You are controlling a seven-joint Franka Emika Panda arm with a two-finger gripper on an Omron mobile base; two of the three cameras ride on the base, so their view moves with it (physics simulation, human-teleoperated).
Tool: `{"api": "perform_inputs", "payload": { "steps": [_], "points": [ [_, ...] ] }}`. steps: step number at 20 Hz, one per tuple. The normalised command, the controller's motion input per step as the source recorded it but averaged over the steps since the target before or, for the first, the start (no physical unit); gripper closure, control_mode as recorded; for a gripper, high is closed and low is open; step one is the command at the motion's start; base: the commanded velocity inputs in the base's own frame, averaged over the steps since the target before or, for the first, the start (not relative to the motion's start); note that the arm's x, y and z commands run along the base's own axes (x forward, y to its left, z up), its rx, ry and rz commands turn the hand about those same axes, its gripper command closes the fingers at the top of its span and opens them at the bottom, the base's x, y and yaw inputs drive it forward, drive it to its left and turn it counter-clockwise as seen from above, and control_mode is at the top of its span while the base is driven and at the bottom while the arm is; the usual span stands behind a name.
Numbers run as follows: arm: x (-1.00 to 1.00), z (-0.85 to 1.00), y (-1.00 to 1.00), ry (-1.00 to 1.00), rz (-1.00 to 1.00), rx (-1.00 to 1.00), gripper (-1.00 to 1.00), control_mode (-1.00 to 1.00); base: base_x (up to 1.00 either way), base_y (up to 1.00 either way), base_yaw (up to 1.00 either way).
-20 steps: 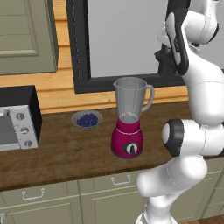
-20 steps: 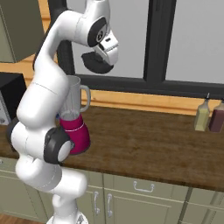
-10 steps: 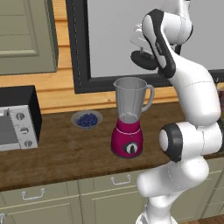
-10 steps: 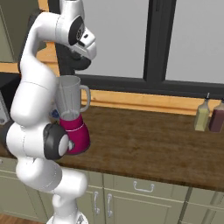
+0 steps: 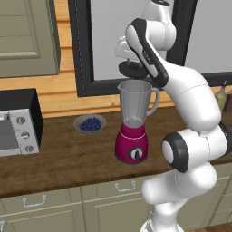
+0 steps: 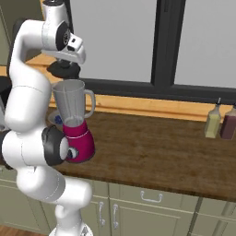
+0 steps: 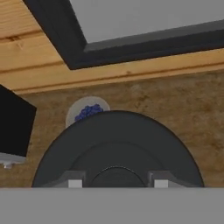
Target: Close the lid blender by securely placing the lid on top.
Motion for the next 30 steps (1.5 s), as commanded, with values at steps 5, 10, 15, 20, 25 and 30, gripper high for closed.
{"api": "perform_inputs", "payload": {
  "steps": [5,10,15,20,25,30],
  "points": [
    [-0.19,-0.34,0.0,0.02,0.11,-0.11,1.0,-1.0,0.0,0.0,0.0],
    [-0.03,-0.24,-0.02,0.0,0.02,-0.1,1.0,-1.0,0.0,0.0,0.0],
    [0.02,-0.25,0.0,-0.01,0.0,-0.07,1.0,-1.0,0.0,0.0,0.0],
    [0.22,-0.03,0.04,-0.01,0.0,0.0,1.0,-1.0,0.0,0.0,0.0],
    [0.1,0.0,0.07,0.0,-0.06,0.0,1.0,-1.0,0.0,0.0,0.0],
    [0.03,0.0,0.0,-0.02,-0.17,0.0,1.0,-1.0,0.0,0.0,0.0]
  ]
}}
